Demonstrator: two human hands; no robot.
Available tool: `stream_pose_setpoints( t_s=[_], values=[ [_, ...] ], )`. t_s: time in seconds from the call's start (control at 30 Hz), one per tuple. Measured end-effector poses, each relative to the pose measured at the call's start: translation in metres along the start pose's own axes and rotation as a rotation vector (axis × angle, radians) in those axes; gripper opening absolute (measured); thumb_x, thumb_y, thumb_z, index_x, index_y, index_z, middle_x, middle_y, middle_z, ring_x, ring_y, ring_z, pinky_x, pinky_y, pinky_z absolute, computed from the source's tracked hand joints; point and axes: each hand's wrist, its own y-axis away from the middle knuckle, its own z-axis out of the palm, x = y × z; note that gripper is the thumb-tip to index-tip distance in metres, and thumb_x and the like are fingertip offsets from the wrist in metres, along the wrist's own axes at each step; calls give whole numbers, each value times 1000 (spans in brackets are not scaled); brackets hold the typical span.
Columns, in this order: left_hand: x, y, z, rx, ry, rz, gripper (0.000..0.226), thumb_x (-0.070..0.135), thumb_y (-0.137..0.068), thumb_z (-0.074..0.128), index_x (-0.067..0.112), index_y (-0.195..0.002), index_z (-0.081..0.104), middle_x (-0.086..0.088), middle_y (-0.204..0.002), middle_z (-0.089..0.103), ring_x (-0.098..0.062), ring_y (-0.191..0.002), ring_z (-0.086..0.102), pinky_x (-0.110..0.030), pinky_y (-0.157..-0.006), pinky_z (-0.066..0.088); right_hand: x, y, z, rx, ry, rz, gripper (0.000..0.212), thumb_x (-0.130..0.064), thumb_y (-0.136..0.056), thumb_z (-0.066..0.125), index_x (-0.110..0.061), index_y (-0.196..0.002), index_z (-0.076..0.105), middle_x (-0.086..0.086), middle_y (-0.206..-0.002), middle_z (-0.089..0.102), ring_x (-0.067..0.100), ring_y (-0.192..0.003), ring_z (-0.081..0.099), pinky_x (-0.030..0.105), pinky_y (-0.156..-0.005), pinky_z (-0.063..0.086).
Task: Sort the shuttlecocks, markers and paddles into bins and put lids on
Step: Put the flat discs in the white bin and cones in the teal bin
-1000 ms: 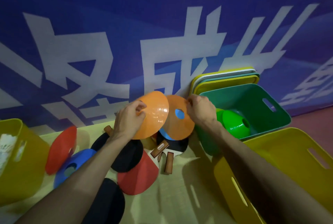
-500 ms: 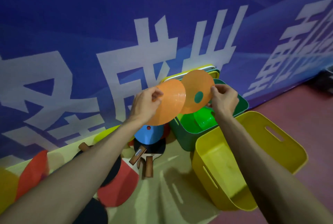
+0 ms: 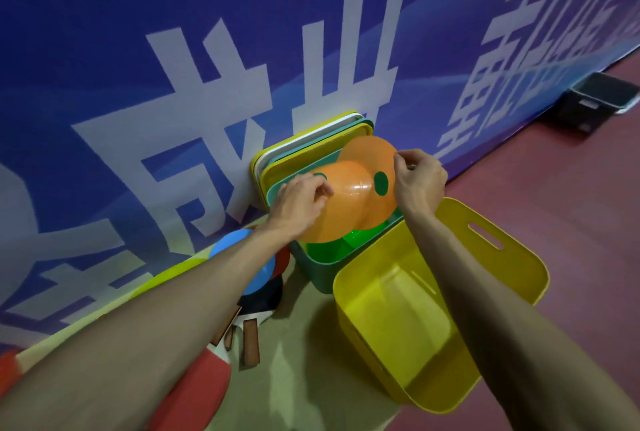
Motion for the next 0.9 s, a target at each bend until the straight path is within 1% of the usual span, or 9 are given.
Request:
stream_pose_setpoints(
  t_s=[0.13, 0.27, 0.37, 0.47, 0.57, 0.67, 0.73, 0.83, 0.9],
  values=[
    [-3, -15, 14, -52, 19, -42, 17, 17, -89, 61, 24, -104, 66, 2, -113, 62, -18, -108, 56, -39, -94, 48, 2, -7, 20, -69, 19, -81, 24, -30, -93, 56, -18, -104, 73, 1, -105, 71, 18, -97, 65, 32, -84, 51],
    [-21, -11, 17, -33, 66, -50, 17, 14, -87, 61, 23, -100, 67, 2, -108, 63, -17, -106, 57, -38, -94, 48, 5, 0, 50, -225, 27, -146, 22, -25, -90, 58, -14, -101, 74, 2, -102, 72, 14, -92, 65, 27, -81, 50],
    [-46, -1, 6, 40, 121, -111, 19, 8, -86, 58, 19, -98, 68, 1, -106, 64, -15, -99, 58, -30, -91, 47, 7, 10, 71, -358, 32, -130, 21, -20, -92, 58, -13, -108, 71, 2, -109, 70, 10, -95, 62, 26, -85, 51],
    [-72, 15, -11, 134, 168, -198, 25, 3, -86, 56, 22, -95, 68, 5, -101, 62, -10, -87, 58, -24, -83, 48, 1, 23, 83, -482, 20, -168, 23, -16, -93, 57, -11, -111, 69, 3, -113, 68, 12, -101, 61, 27, -91, 49],
    [-97, 38, -30, 182, 163, -298, 24, 2, -87, 55, 19, -95, 69, 6, -94, 60, -3, -82, 57, -10, -76, 42, -10, 39, 96, -560, 22, -230, 23, -13, -91, 56, -10, -110, 70, 5, -113, 69, 15, -103, 63, 25, -92, 47],
    [-124, 67, -47, 234, 180, -405, 25, 0, -85, 54, 19, -92, 69, 2, -97, 63, -11, -90, 60, -19, -84, 44, -22, 63, 111, -628, 34, -301, 25, -12, -90, 55, -11, -110, 70, 4, -110, 70, 15, -102, 64, 25, -90, 47],
    [-141, 91, -55, 267, 197, -479, 25, -2, -85, 54, 16, -94, 69, -1, -99, 66, -13, -92, 60, -18, -84, 42, -31, 82, 121, -679, 44, -356, 25, -12, -90, 55, -12, -109, 70, 3, -110, 71, 15, -101, 64, 25, -91, 47],
    [-162, 130, -64, 319, 217, -556, 25, -2, -85, 55, 18, -92, 68, 2, -97, 66, -13, -93, 61, -20, -83, 41, -45, 113, 135, -757, 49, -409, 24, -13, -89, 55, -13, -107, 70, 3, -108, 71, 17, -101, 64, 27, -93, 48],
    [-175, 154, -68, 327, 229, -609, 24, 0, -86, 56, 19, -94, 68, 2, -99, 67, -13, -94, 61, -20, -82, 41, -53, 135, 145, -817, 65, -440, 24, -13, -89, 54, -14, -106, 70, 5, -106, 72, 19, -100, 64, 24, -89, 46]
  ],
)
